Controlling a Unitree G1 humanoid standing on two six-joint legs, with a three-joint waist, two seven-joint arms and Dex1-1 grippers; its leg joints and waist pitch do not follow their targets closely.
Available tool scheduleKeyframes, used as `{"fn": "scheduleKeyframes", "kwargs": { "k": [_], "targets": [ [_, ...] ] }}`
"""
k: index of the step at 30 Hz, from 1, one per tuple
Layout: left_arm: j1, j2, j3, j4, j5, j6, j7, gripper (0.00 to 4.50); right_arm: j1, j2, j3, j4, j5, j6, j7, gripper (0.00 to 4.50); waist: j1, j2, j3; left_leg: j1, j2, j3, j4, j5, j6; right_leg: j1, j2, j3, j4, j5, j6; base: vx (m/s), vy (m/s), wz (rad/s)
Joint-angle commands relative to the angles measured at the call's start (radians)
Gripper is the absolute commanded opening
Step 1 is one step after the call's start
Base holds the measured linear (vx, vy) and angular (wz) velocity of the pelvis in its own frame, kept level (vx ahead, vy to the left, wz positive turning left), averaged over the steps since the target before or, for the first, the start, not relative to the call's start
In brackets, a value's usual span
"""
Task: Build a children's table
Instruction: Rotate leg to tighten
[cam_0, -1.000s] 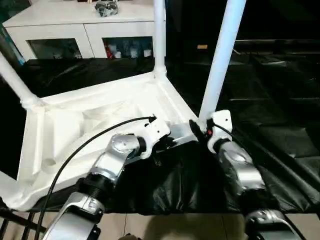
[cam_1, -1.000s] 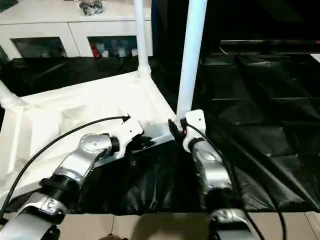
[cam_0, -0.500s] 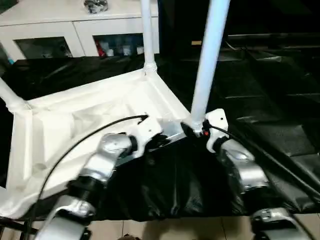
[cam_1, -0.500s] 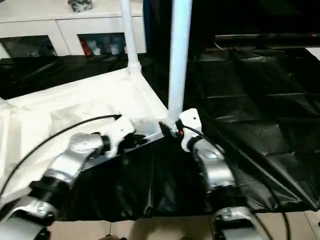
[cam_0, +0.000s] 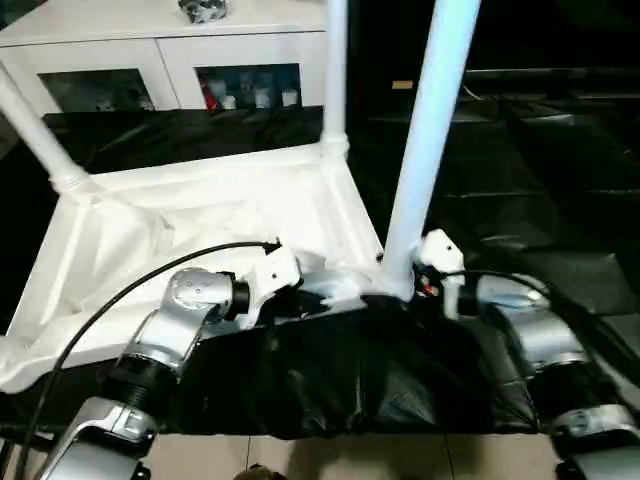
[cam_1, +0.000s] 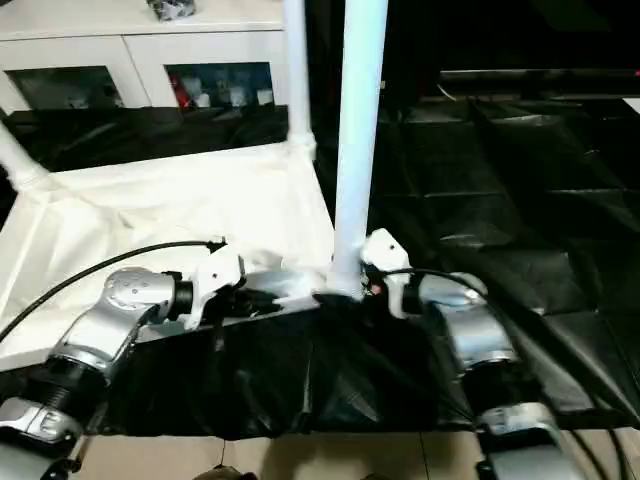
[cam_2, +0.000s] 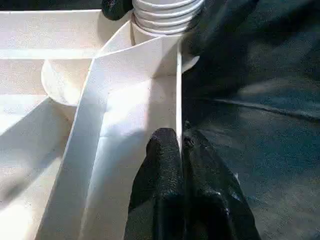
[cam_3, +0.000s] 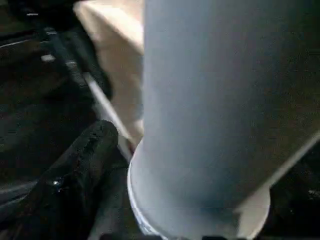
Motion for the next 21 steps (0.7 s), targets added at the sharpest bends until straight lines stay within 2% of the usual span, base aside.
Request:
{"fn": "scheduleKeyframes", "kwargs": {
  "k": [1, 8, 9, 11, 13, 14, 16, 17, 18, 19, 20, 21],
  "targets": [
    [-0.013, -0.006, -0.028, -0.012, -0.022, -0.012, -0.044, 0.00, 0.014, 0.006, 0.067, -0.011, 0.009, 0.024, 0.090, 3.71, 0.007, -0.017, -0.059, 0.007, 0.065, -0.018, -0.062, -0.120, 0.114, 0.045, -0.090, 0.043, -0.061, -0.040, -0.280, 0.000, 0.000, 0.00],
    [-0.025, 0.012, -0.027, 0.002, -0.022, -0.023, -0.071, 0.00, 0.009, -0.010, 0.098, -0.020, -0.002, 0.029, 0.152, 3.17, 0.018, -0.022, -0.062, 0.010, 0.064, -0.017, -0.059, -0.083, 0.118, 0.042, -0.088, 0.043, -0.055, -0.006, -0.281, 0.000, 0.000, 0.00],
    [-0.027, 0.013, -0.026, 0.009, -0.021, -0.027, -0.068, 0.00, 0.011, -0.010, 0.102, -0.021, -0.004, 0.029, 0.154, 3.05, 0.017, -0.027, -0.061, 0.010, 0.063, -0.016, -0.058, -0.082, 0.119, 0.042, -0.088, 0.043, -0.056, -0.003, -0.281, 0.000, 0.000, 0.00],
    [-0.027, 0.014, -0.021, 0.019, -0.022, -0.032, -0.061, 0.00, 0.017, -0.007, 0.105, -0.029, -0.002, 0.035, 0.156, 2.88, 0.018, -0.028, -0.061, 0.009, 0.063, -0.016, -0.059, -0.083, 0.118, 0.042, -0.089, 0.043, -0.056, -0.014, -0.278, 0.000, 0.000, 0.00],
    [-0.023, 0.008, -0.014, 0.021, -0.020, -0.032, -0.039, 0.00, 0.035, 0.005, 0.100, -0.050, 0.009, 0.047, 0.140, 2.78, 0.019, -0.029, -0.060, 0.008, 0.062, -0.017, -0.059, -0.082, 0.118, 0.043, -0.088, 0.043, -0.056, -0.023, -0.273, 0.000, 0.000, 0.00],
    [-0.021, 0.001, -0.011, 0.017, -0.023, -0.025, -0.028, 0.00, 0.044, 0.013, 0.092, -0.057, 0.016, 0.051, 0.126, 2.78, 0.018, -0.036, -0.057, 0.007, 0.062, -0.016, -0.060, -0.082, 0.119, 0.042, -0.088, 0.044, -0.057, -0.027, -0.268, 0.000, 0.000, 0.00],
    [-0.019, -0.018, -0.005, 0.011, -0.019, -0.012, 0.011, 0.00, 0.061, 0.046, 0.065, -0.063, 0.027, 0.063, 0.057, 2.73, 0.020, -0.032, -0.056, 0.008, 0.062, -0.017, -0.061, -0.087, 0.116, 0.041, -0.089, 0.044, -0.060, -0.054, -0.262, 0.000, 0.000, 0.00],
    [-0.019, -0.031, -0.002, 0.010, -0.009, -0.003, 0.047, 0.00, 0.073, 0.070, 0.053, -0.064, 0.023, 0.063, 0.002, 2.72, 0.019, -0.034, -0.049, 0.008, 0.063, -0.016, -0.065, -0.104, 0.106, 0.036, -0.090, 0.045, -0.065, -0.085, -0.254, 0.000, 0.000, 0.00],
    [-0.020, -0.040, 0.000, 0.010, -0.002, 0.001, 0.070, 0.00, 0.079, 0.086, 0.045, -0.064, 0.019, 0.063, -0.034, 2.72, 0.018, -0.031, -0.048, 0.010, 0.063, -0.017, -0.067, -0.121, 0.096, 0.034, -0.090, 0.046, -0.067, -0.112, -0.252, 0.000, 0.000, 0.00],
    [-0.024, -0.059, -0.001, 0.015, 0.019, 0.010, 0.123, 0.00, 0.084, 0.119, 0.030, -0.046, -0.003, 0.060, -0.132, 2.72, 0.016, -0.033, -0.047, 0.013, 0.063, -0.019, -0.071, -0.156, 0.076, 0.035, -0.091, 0.046, -0.074, -0.170, -0.244, 0.000, 0.000, 0.00],
    [-0.027, -0.078, -0.003, 0.018, 0.035, 0.023, 0.165, 0.00, 0.090, 0.150, 0.018, -0.031, -0.020, 0.050, -0.214, 2.72, 0.009, -0.026, -0.042, 0.015, 0.064, -0.020, -0.077, -0.180, 0.052, 0.030, -0.091, 0.049, -0.081, -0.214, -0.232, 0.000, 0.000, 0.00],
    [-0.029, -0.090, -0.006, 0.019, 0.045, 0.031, 0.191, 0.00, 0.092, 0.170, 0.010, -0.022, -0.030, 0.043, -0.265, 2.72, 0.006, -0.028, -0.040, 0.016, 0.063, -0.021, -0.079, -0.197, 0.039, 0.029, -0.092, 0.049, -0.083, -0.241, -0.225, 0.000, 0.000, 0.00]
  ]
}}
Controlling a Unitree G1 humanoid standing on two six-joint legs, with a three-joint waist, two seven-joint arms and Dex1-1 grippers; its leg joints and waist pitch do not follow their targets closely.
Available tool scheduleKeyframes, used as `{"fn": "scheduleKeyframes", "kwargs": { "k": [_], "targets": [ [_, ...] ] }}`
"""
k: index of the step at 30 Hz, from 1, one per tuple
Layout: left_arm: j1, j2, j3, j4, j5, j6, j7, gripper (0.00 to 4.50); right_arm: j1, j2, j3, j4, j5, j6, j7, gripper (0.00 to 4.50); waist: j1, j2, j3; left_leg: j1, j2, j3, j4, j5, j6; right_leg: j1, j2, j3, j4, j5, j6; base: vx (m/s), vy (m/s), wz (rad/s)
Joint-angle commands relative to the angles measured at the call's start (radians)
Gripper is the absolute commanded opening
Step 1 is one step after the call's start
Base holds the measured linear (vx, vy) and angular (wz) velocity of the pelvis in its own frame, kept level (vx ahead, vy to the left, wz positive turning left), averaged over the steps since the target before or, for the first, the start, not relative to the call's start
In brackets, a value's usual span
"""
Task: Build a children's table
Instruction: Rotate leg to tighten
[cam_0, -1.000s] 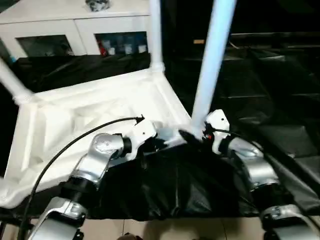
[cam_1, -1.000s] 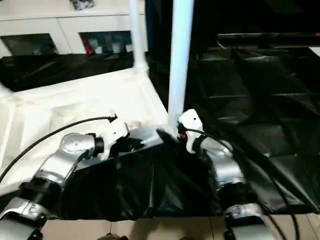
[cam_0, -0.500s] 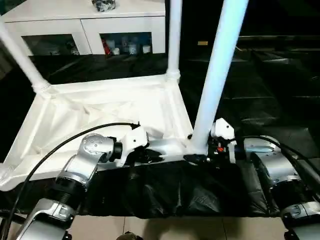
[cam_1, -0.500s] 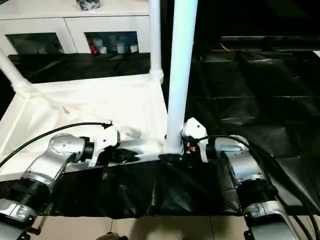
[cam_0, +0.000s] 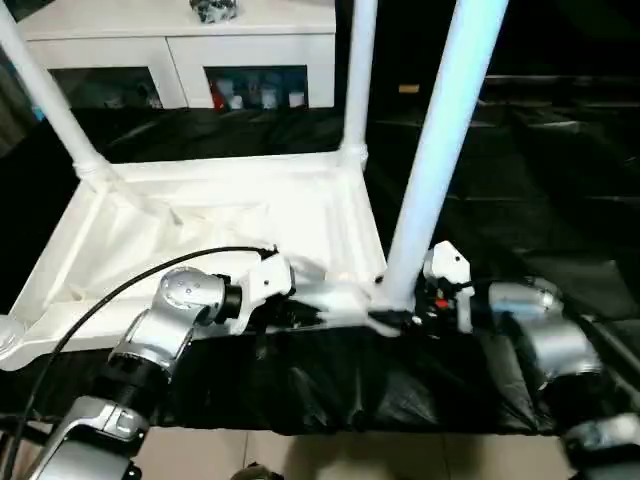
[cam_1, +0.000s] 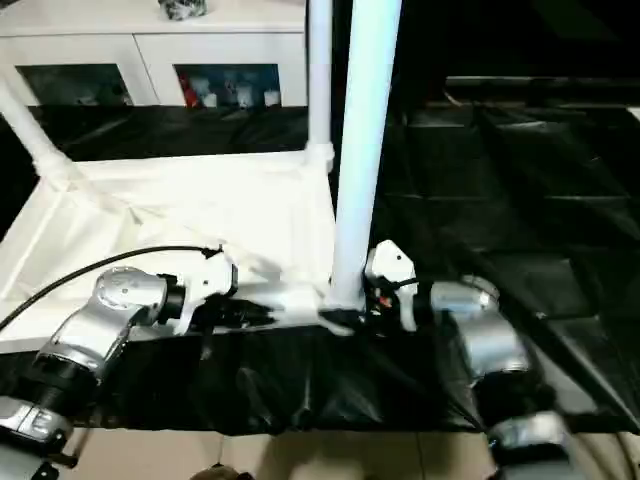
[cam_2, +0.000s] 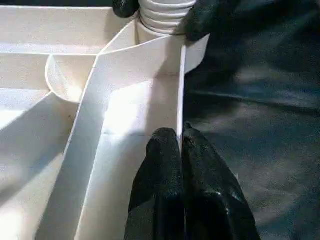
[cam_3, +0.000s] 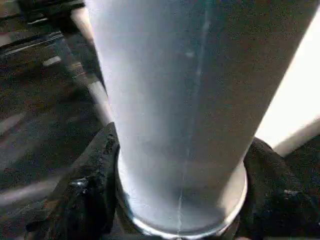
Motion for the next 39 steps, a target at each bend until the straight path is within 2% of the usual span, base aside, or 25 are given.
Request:
{"fn": "scheduleKeyframes", "kwargs": {
  "k": [1, 2, 3, 4, 5, 6, 7, 8, 10, 12, 16, 21, 22, 23, 24, 25, 26, 27, 28, 29, 31, 32, 34, 37, 39],
  "targets": [
    [-0.027, -0.074, -0.021, 0.005, 0.012, 0.024, 0.124, 0.00, 0.027, 0.089, 0.081, 0.025, -0.031, 0.002, -0.080, 2.70, -0.004, -0.012, -0.039, 0.011, 0.060, -0.026, -0.086, -0.224, 0.029, 0.032, -0.094, 0.046, -0.092, -0.305, -0.204, 0.000, 0.000, 0.00],
    [-0.026, -0.105, -0.023, 0.001, 0.020, 0.042, 0.165, 0.00, 0.026, 0.132, 0.059, 0.040, -0.040, 0.015, -0.187, 2.70, -0.010, 0.000, -0.038, 0.014, 0.063, -0.026, -0.090, -0.249, 0.013, 0.026, -0.092, 0.048, -0.099, -0.324, -0.191, 0.000, 0.000, 0.00],
    [-0.026, -0.126, -0.024, -0.002, 0.025, 0.054, 0.194, 0.00, 0.025, 0.161, 0.043, 0.051, -0.046, 0.025, -0.262, 2.69, -0.013, -0.002, -0.037, 0.015, 0.062, -0.027, -0.091, -0.262, 0.008, 0.025, -0.092, 0.048, -0.099, -0.332, -0.190, 0.000, 0.000, 0.00],
    [-0.023, -0.157, -0.028, -0.011, 0.035, 0.069, 0.238, 0.00, 0.021, 0.203, 0.027, 0.065, -0.066, 0.029, -0.380, 2.69, -0.015, 0.010, -0.039, 0.015, 0.059, -0.031, -0.092, -0.274, -0.001, 0.026, -0.093, 0.050, -0.097, -0.338, -0.186, 0.000, 0.000, 0.00],
    [-0.023, -0.157, -0.028, -0.011, 0.035, 0.069, 0.238, 0.00, 0.021, 0.203, 0.027, 0.065, -0.066, 0.029, -0.380, 2.69, -0.020, 0.005, -0.036, 0.015, 0.060, -0.029, -0.094, -0.284, -0.008, 0.022, -0.091, 0.050, -0.101, -0.345, -0.182, 0.000, 0.000, 0.00],
    [-0.020, -0.197, -0.037, -0.021, 0.052, 0.086, 0.295, 0.00, 0.006, 0.260, -0.001, 0.088, -0.093, 0.048, -0.551, 2.69, -0.023, 0.004, -0.038, 0.015, 0.058, -0.033, -0.094, -0.288, -0.013, 0.025, -0.091, 0.049, -0.100, -0.354, -0.174, 0.000, 0.000, 0.00],
    [-0.018, -0.211, -0.046, -0.022, 0.066, 0.085, 0.321, 0.00, -0.003, 0.291, -0.023, 0.099, -0.082, 0.050, -0.601, 2.69, -0.025, 0.011, -0.036, 0.016, 0.056, -0.032, -0.095, -0.296, -0.016, 0.019, -0.092, 0.052, -0.102, -0.362, -0.169, 0.000, 0.000, 0.00],
    [-0.018, -0.211, -0.046, -0.022, 0.066, 0.085, 0.321, 0.00, -0.003, 0.291, -0.023, 0.099, -0.082, 0.050, -0.601, 2.69, -0.027, 0.006, -0.037, 0.015, 0.053, -0.032, -0.094, -0.306, -0.010, 0.021, -0.092, 0.051, -0.105, -0.382, -0.159, 0.000, 0.000, 0.00],
    [-0.014, -0.228, -0.049, -0.022, 0.073, 0.084, 0.345, 0.00, -0.012, 0.325, -0.039, 0.107, -0.069, 0.042, -0.637, 2.69, -0.024, 0.008, -0.038, 0.014, 0.054, -0.030, -0.092, -0.292, 0.005, 0.019, -0.093, 0.056, -0.109, -0.368, -0.151, 0.000, 0.000, 0.00],
    [-0.012, -0.239, -0.041, -0.020, 0.067, 0.075, 0.358, 0.00, -0.014, 0.342, -0.033, 0.102, -0.071, 0.022, -0.641, 3.25, -0.024, 0.007, -0.039, 0.007, 0.053, -0.030, -0.093, -0.266, 0.014, 0.024, -0.090, 0.054, -0.105, -0.323, -0.154, 0.000, 0.000, 0.00],
    [-0.007, -0.241, -0.034, -0.021, 0.067, 0.059, 0.361, 0.00, -0.008, 0.354, -0.024, 0.084, -0.075, 0.006, -0.625, 3.69, -0.024, 0.007, -0.041, 0.004, 0.053, -0.027, -0.091, -0.234, 0.034, 0.026, -0.090, 0.053, -0.099, -0.260, -0.168, 0.000, 0.000, 0.00],
    [0.015, -0.202, -0.026, -0.037, 0.064, 0.029, 0.317, 0.00, 0.010, 0.293, -0.007, 0.040, -0.096, -0.020, -0.585, 3.92, -0.023, 0.009, -0.043, 0.003, 0.055, -0.026, -0.090, -0.215, 0.045, 0.026, -0.090, 0.052, -0.098, -0.250, -0.166, 0.000, 0.000, 0.00],
    [0.015, -0.202, -0.026, -0.037, 0.064, 0.029, 0.317, 0.00, 0.010, 0.293, -0.007, 0.040, -0.096, -0.020, -0.585, 3.92, -0.021, 0.005, -0.046, 0.002, 0.055, -0.026, -0.089, -0.205, 0.050, 0.030, -0.091, 0.052, -0.096, -0.245, -0.166, 0.000, 0.000, 0.00],
    [0.021, -0.190, -0.025, -0.046, 0.053, 0.026, 0.297, 0.00, 0.011, 0.270, -0.001, 0.036, -0.096, -0.026, -0.568, 3.92, -0.021, 0.005, -0.045, 0.002, 0.056, -0.026, -0.088, -0.200, 0.052, 0.029, -0.091, 0.052, -0.096, -0.243, -0.167, 0.000, 0.000, 0.00],
    [0.029, -0.173, -0.024, -0.061, 0.036, 0.023, 0.259, 0.00, 0.009, 0.236, 0.002, 0.032, -0.091, -0.025, -0.521, 3.92, -0.023, -0.005, -0.044, -0.001, 0.055, -0.024, -0.088, -0.194, 0.058, 0.029, -0.090, 0.051, -0.097, -0.243, -0.167, 0.000, 0.000, 0.00],
    [0.032, -0.165, -0.024, -0.068, 0.028, 0.021, 0.241, 0.00, 0.007, 0.219, 0.003, 0.030, -0.088, -0.025, -0.497, 3.92, -0.019, 0.001, -0.045, 0.000, 0.055, -0.024, -0.086, -0.185, 0.063, 0.030, -0.092, 0.051, -0.096, -0.240, -0.170, 0.000, 0.000, 0.00],
    [0.038, -0.142, -0.023, -0.080, 0.015, 0.016, 0.199, 0.00, 0.000, 0.179, 0.007, 0.034, -0.082, -0.027, -0.429, 3.92, -0.021, -0.021, -0.043, -0.005, 0.053, -0.021, -0.084, -0.168, 0.075, 0.033, -0.091, 0.051, -0.095, -0.225, -0.170, 0.000, 0.000, 0.00],
    [0.038, -0.142, -0.023, -0.080, 0.015, 0.016, 0.199, 0.00, 0.000, 0.179, 0.007, 0.034, -0.082, -0.027, -0.429, 3.92, -0.014, -0.009, -0.050, -0.005, 0.055, -0.025, -0.082, -0.143, 0.078, 0.037, -0.094, 0.050, -0.085, -0.196, -0.177, 0.000, 0.000, 0.00],
    [0.041, -0.130, -0.023, -0.085, 0.010, 0.013, 0.179, 0.00, -0.005, 0.160, 0.008, 0.038, -0.079, -0.029, -0.393, 3.92, -0.018, -0.013, -0.043, -0.006, 0.054, -0.021, -0.081, -0.132, 0.091, 0.031, -0.091, 0.051, -0.089, -0.176, -0.183, 0.000, 0.000, 0.00],
    [0.045, -0.112, -0.022, -0.091, 0.004, 0.012, 0.155, 0.00, -0.012, 0.135, 0.010, 0.048, -0.079, -0.031, -0.354, 3.92, -0.016, -0.017, -0.045, -0.004, 0.054, -0.019, -0.078, -0.116, 0.100, 0.032, -0.091, 0.050, -0.087, -0.154, -0.191, 0.000, 0.000, 0.00],
    [0.056, -0.067, -0.019, -0.103, -0.014, 0.010, 0.088, 0.00, -0.024, 0.080, 0.021, 0.051, -0.058, -0.023, -0.227, 3.92, -0.010, -0.018, -0.050, -0.004, 0.054, -0.018, -0.072, -0.078, 0.115, 0.037, -0.092, 0.049, -0.076, -0.092, -0.210, 0.000, 0.000, 0.00],
    [0.057, -0.063, -0.019, -0.104, -0.016, 0.010, 0.082, 0.00, -0.024, 0.076, 0.022, 0.050, -0.056, -0.021, -0.215, 3.92, -0.010, -0.016, -0.049, -0.006, 0.054, -0.017, -0.070, -0.058, 0.131, 0.037, -0.089, 0.048, -0.071, -0.040, -0.221, 0.000, 0.000, 0.00],
    [0.062, -0.029, -0.012, -0.110, -0.034, 0.011, 0.027, 0.00, -0.018, 0.020, 0.051, 0.018, -0.023, -0.001, -0.062, 3.92, -0.009, -0.018, -0.048, -0.007, 0.055, -0.017, -0.068, -0.048, 0.146, 0.039, -0.086, 0.044, -0.065, 0.000, -0.230, 0.000, 0.000, 0.00],
    [0.061, -0.015, -0.010, -0.109, -0.040, 0.009, 0.004, 0.00, -0.015, -0.006, 0.066, 0.003, -0.010, 0.005, 0.003, 3.92, -0.007, -0.014, -0.050, -0.003, 0.060, -0.017, -0.065, -0.044, 0.156, 0.037, -0.083, 0.041, -0.060, 0.030, -0.249, 0.000, 0.000, 0.00],
    [0.058, -0.001, -0.010, -0.109, -0.049, 0.011, -0.019, 0.00, -0.015, -0.032, 0.082, -0.006, 0.003, 0.009, 0.069, 3.92, -0.007, -0.016, -0.049, -0.003, 0.061, -0.017, -0.066, -0.050, 0.155, 0.037, -0.085, 0.041, -0.059, 0.028, -0.257, 0.000, 0.000, 0.00]
  ]
}}
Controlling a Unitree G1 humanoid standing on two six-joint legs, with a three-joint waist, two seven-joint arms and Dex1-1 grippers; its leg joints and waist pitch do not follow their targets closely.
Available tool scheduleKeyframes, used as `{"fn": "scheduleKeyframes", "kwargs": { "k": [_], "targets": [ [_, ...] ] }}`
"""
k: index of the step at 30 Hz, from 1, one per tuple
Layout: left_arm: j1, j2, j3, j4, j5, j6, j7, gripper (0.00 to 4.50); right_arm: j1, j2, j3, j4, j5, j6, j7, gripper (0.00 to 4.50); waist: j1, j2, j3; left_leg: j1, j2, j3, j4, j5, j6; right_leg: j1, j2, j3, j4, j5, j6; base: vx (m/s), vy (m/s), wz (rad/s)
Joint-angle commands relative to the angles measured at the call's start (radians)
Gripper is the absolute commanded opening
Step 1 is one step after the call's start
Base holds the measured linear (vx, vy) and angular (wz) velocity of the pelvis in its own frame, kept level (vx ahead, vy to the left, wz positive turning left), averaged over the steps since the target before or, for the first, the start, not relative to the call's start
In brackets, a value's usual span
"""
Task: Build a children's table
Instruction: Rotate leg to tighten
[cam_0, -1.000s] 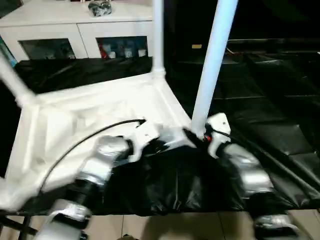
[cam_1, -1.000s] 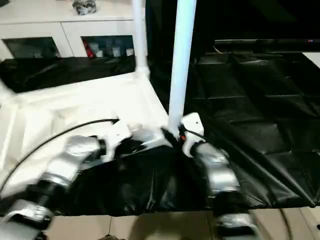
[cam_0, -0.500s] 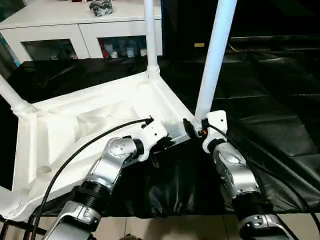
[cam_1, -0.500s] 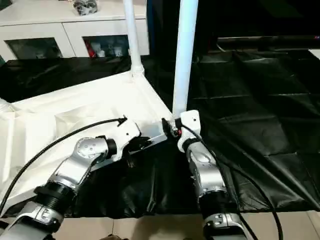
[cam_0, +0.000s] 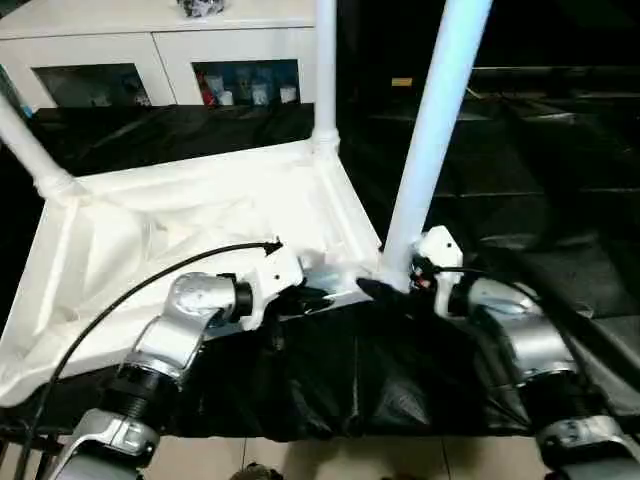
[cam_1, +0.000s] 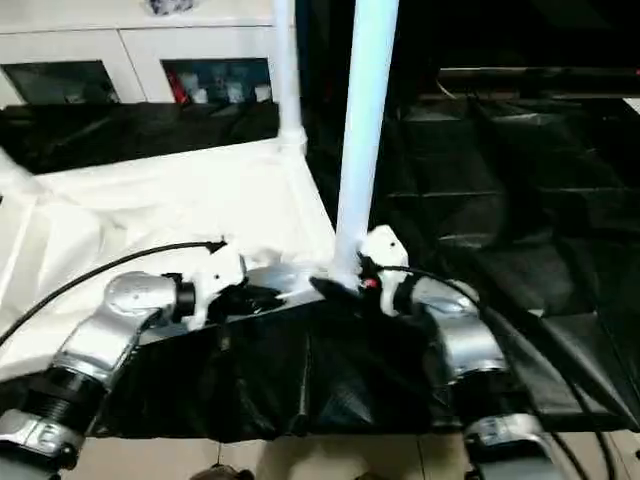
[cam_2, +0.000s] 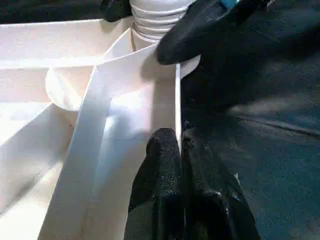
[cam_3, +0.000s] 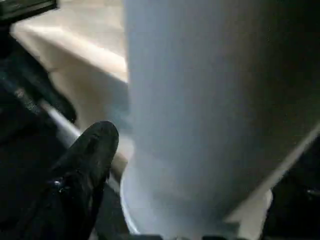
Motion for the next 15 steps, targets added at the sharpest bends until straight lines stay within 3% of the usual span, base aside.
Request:
{"fn": "scheduleKeyframes", "kwargs": {
  "k": [1, 5, 11, 15],
  "targets": [
    [-0.001, 0.016, -0.020, 0.002, -0.036, -0.018, -0.070, 0.00, 0.009, -0.042, 0.076, -0.005, 0.015, 0.027, 0.174, 3.92, 0.005, -0.025, -0.051, 0.005, 0.061, -0.016, -0.057, -0.071, 0.148, 0.045, -0.085, 0.042, -0.059, 0.013, -0.264, 0.000, 0.000, 0.00],
    [-0.016, 0.032, -0.021, 0.017, -0.043, -0.022, -0.094, 0.00, -0.006, -0.073, 0.100, -0.003, 0.025, 0.024, 0.268, 3.77, 0.013, -0.024, -0.049, 0.006, 0.064, -0.017, -0.058, -0.094, 0.134, 0.043, -0.086, 0.044, -0.061, -0.040, -0.264, 0.000, 0.000, 0.00],
    [-0.027, 0.038, -0.024, 0.021, -0.049, -0.011, -0.113, 0.00, -0.034, -0.079, 0.120, 0.013, 0.036, 0.014, 0.348, 3.26, 0.028, -0.029, -0.052, 0.007, 0.064, -0.017, -0.055, -0.065, 0.135, 0.045, -0.089, 0.044, -0.054, 0.008, -0.277, 0.000, 0.000, 0.00],
    [-0.021, 0.043, -0.026, 0.005, -0.056, 0.000, -0.125, 0.00, -0.034, -0.065, 0.130, 0.021, 0.038, 0.012, 0.360, 2.99, 0.029, -0.033, -0.052, 0.006, 0.063, -0.016, -0.053, -0.044, 0.145, 0.045, -0.089, 0.043, -0.051, 0.030, -0.283, 0.000, 0.000, 0.00]
  ]
}}
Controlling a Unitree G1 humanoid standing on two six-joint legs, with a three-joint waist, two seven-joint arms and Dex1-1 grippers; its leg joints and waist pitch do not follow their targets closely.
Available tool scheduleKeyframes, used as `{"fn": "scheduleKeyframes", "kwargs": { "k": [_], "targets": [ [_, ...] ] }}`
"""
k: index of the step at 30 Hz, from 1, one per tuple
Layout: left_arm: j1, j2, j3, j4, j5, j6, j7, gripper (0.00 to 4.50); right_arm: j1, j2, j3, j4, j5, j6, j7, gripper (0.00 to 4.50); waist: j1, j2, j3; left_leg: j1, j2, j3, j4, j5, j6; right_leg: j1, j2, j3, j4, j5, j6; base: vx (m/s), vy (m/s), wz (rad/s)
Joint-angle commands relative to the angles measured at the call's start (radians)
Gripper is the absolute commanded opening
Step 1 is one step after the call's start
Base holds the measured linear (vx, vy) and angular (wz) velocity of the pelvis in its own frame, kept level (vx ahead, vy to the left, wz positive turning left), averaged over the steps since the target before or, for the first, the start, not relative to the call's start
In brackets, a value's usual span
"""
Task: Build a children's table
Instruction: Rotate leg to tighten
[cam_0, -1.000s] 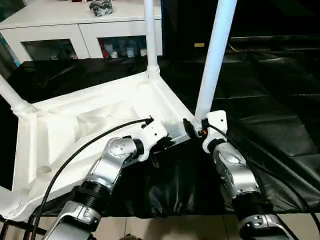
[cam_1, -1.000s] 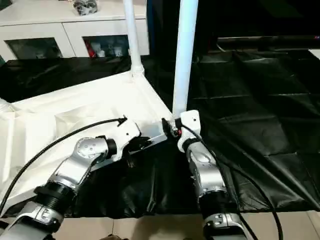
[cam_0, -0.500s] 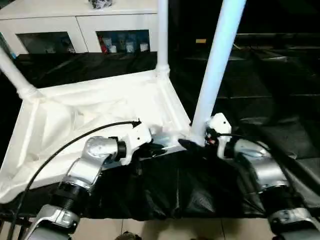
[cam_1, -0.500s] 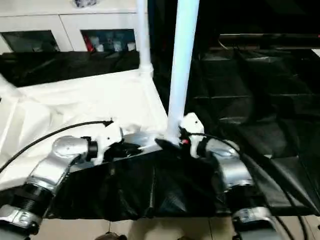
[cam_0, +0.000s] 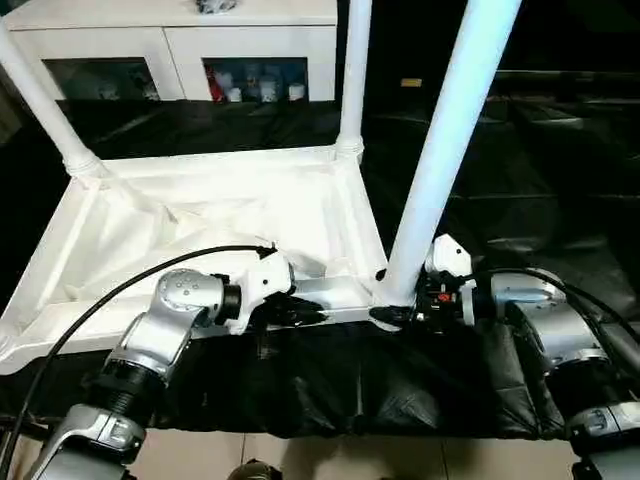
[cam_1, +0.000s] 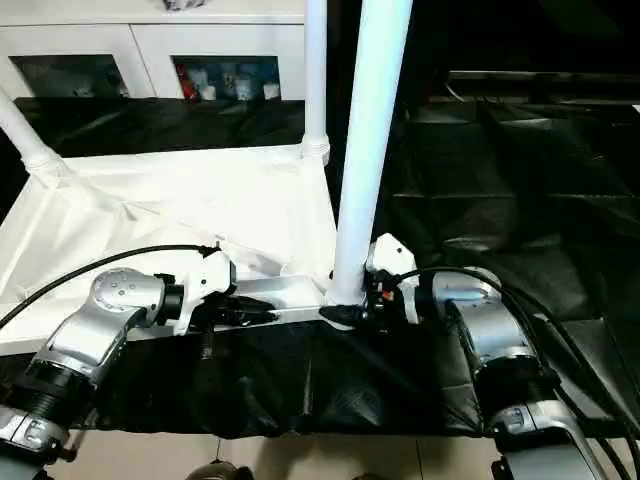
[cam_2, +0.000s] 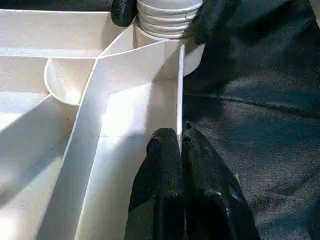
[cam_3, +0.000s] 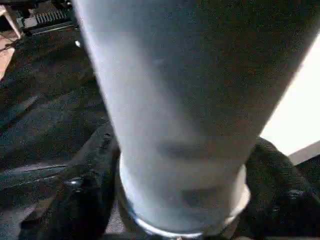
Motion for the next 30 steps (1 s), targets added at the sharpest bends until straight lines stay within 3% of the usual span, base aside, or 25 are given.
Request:
{"fn": "scheduleKeyframes", "kwargs": {
  "k": [1, 5, 7, 8, 11, 12, 13, 15, 16, 17, 20, 21, 24, 26, 30],
  "targets": [
    [-0.005, -0.004, -0.013, -0.006, -0.016, 0.006, 0.004, 0.00, 0.015, 0.036, 0.073, -0.007, 0.006, 0.006, 0.066, 2.89, 0.004, -0.019, -0.056, 0.007, 0.062, -0.017, -0.057, -0.046, 0.144, 0.045, -0.089, 0.043, -0.054, 0.021, -0.280, 0.000, 0.000, 0.00],
    [0.004, 0.001, -0.013, 0.008, -0.011, -0.005, 0.008, 0.00, 0.041, 0.064, 0.066, -0.021, 0.014, 0.017, 0.029, 2.79, 0.001, -0.016, -0.055, 0.009, 0.063, -0.018, -0.060, -0.073, 0.127, 0.044, -0.088, 0.043, -0.058, -0.004, -0.279, 0.000, 0.000, 0.00],
    [0.004, -0.029, -0.008, 0.013, 0.017, 0.010, 0.095, 0.00, 0.076, 0.119, 0.027, -0.035, 0.002, 0.030, -0.129, 2.76, 0.000, -0.010, -0.051, 0.011, 0.065, -0.018, -0.064, -0.098, 0.112, 0.042, -0.088, 0.044, -0.064, -0.032, -0.273, 0.000, 0.000, 0.00],
    [0.004, -0.029, -0.008, 0.013, 0.017, 0.010, 0.095, 0.00, 0.076, 0.119, 0.027, -0.035, 0.002, 0.030, -0.129, 2.76, -0.004, -0.010, -0.047, 0.014, 0.066, -0.019, -0.070, -0.134, 0.091, 0.040, -0.089, 0.046, -0.070, -0.081, -0.267, 0.000, 0.000, 0.00],
    [-0.011, -0.099, -0.013, 0.032, 0.082, 0.042, 0.270, 0.00, 0.099, 0.216, -0.028, -0.006, -0.041, 0.004, -0.407, 2.75, -0.014, -0.002, -0.041, 0.021, 0.064, -0.025, -0.083, -0.225, 0.026, 0.039, -0.095, 0.051, -0.086, -0.233, -0.240, 0.000, 0.000, 0.00],
    [-0.011, -0.099, -0.013, 0.032, 0.082, 0.042, 0.270, 0.00, 0.099, 0.216, -0.028, -0.006, -0.041, 0.004, -0.407, 2.75, -0.018, -0.004, -0.039, 0.022, 0.066, -0.024, -0.085, -0.237, 0.016, 0.037, -0.094, 0.052, -0.091, -0.254, -0.232, 0.000, 0.000, 0.00],
    [-0.025, -0.164, -0.018, 0.044, 0.105, 0.059, 0.369, 0.00, 0.106, 0.297, -0.078, 0.019, -0.046, -0.004, -0.585, 2.75, -0.019, -0.008, -0.038, 0.024, 0.064, -0.027, -0.088, -0.258, 0.003, 0.036, -0.094, 0.053, -0.094, -0.294, -0.217, 0.000, 0.000, 0.00],
    [-0.029, -0.188, -0.018, 0.047, 0.106, 0.064, 0.400, 0.00, 0.107, 0.321, -0.092, 0.025, -0.046, -0.003, -0.633, 2.75, -0.024, 0.000, -0.032, 0.027, 0.061, -0.030, -0.093, -0.289, -0.014, 0.031, -0.096, 0.054, -0.101, -0.361, -0.193, 0.000, 0.000, 0.00],
    [-0.032, -0.211, -0.019, 0.049, 0.109, 0.068, 0.425, 0.00, 0.104, 0.343, -0.100, 0.038, -0.058, -0.007, -0.697, 2.74, -0.028, -0.008, -0.034, 0.023, 0.059, -0.032, -0.094, -0.294, -0.012, 0.035, -0.093, 0.053, -0.103, -0.367, -0.178, 0.000, 0.000, 0.00],
    [-0.033, -0.220, -0.020, 0.050, 0.109, 0.069, 0.435, 0.00, 0.102, 0.352, -0.103, 0.043, -0.063, -0.008, -0.723, 2.74, -0.028, -0.004, -0.033, 0.025, 0.059, -0.028, -0.094, -0.290, -0.005, 0.028, -0.092, 0.058, -0.106, -0.354, -0.174, 0.000, 0.000, 0.00],
    [-0.049, -0.320, -0.044, 0.086, 0.159, 0.053, 0.569, 0.00, 0.061, 0.473, -0.118, 0.106, -0.123, -0.026, -1.002, 2.74, -0.034, 0.007, -0.036, 0.025, 0.056, -0.029, -0.095, -0.278, -0.013, 0.026, -0.091, 0.057, -0.108, -0.345, -0.166, 0.000, 0.000, 0.00],
    [-0.051, -0.332, -0.049, 0.094, 0.171, 0.046, 0.587, 0.00, 0.052, 0.492, -0.117, 0.119, -0.129, -0.030, -1.029, 2.74, -0.034, 0.003, -0.037, 0.023, 0.054, -0.030, -0.094, -0.274, -0.013, 0.029, -0.090, 0.057, -0.105, -0.339, -0.165, 0.000, 0.000, 0.00],
    [-0.051, -0.344, -0.055, 0.102, 0.185, 0.039, 0.596, 0.00, 0.044, 0.513, -0.117, 0.133, -0.135, -0.041, -1.043, 2.74, -0.028, 0.004, -0.043, 0.020, 0.051, -0.028, -0.089, -0.247, 0.016, 0.032, -0.092, 0.058, -0.105, -0.307, -0.159, 0.000, 0.000, 0.00],
    [-0.046, -0.338, -0.063, 0.100, 0.187, 0.033, 0.571, 0.00, 0.043, 0.522, -0.127, 0.130, -0.121, -0.056, -1.029, 3.30, -0.027, 0.007, -0.047, 0.016, 0.052, -0.027, -0.088, -0.213, 0.037, 0.035, -0.092, 0.056, -0.101, -0.256, -0.161, 0.000, 0.000, 0.00],
    [-0.041, -0.316, -0.059, 0.093, 0.185, 0.028, 0.544, 0.00, 0.049, 0.512, -0.126, 0.118, -0.115, -0.073, -1.000, 3.64, -0.030, 0.007, -0.047, 0.011, 0.053, -0.028, -0.089, -0.203, 0.049, 0.038, -0.091, 0.053, -0.097, -0.234, -0.168, 0.000, 0.000, 0.00]
  ]
}}
